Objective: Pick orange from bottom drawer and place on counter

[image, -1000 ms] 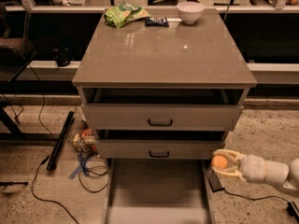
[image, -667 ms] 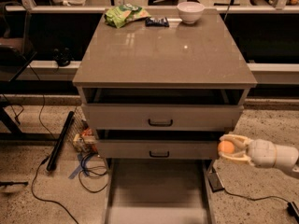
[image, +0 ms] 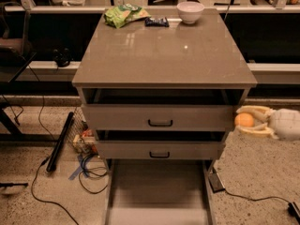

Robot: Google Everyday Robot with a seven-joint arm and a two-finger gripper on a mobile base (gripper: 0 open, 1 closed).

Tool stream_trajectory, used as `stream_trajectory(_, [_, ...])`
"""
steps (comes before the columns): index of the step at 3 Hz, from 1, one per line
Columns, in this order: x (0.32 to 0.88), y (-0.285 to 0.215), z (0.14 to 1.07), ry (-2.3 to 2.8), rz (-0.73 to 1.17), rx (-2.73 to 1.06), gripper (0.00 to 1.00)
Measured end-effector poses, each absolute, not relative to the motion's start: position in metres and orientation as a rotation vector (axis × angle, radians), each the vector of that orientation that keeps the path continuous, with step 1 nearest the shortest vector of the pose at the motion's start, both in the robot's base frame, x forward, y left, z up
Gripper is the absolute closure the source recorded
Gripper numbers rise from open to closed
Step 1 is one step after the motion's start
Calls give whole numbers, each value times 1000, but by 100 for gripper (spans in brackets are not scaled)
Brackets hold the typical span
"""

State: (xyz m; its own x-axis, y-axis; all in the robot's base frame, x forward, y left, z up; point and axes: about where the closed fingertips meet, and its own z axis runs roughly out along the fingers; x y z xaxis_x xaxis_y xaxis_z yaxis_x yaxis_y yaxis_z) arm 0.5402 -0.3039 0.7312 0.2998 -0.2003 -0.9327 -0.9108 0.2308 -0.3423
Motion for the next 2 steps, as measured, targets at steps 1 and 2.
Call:
stream_trajectory(1, [542, -313, 796, 1152, 627, -1306, 100])
stream_trajectory(2, [542, -313, 796, 1152, 627, -1306, 100])
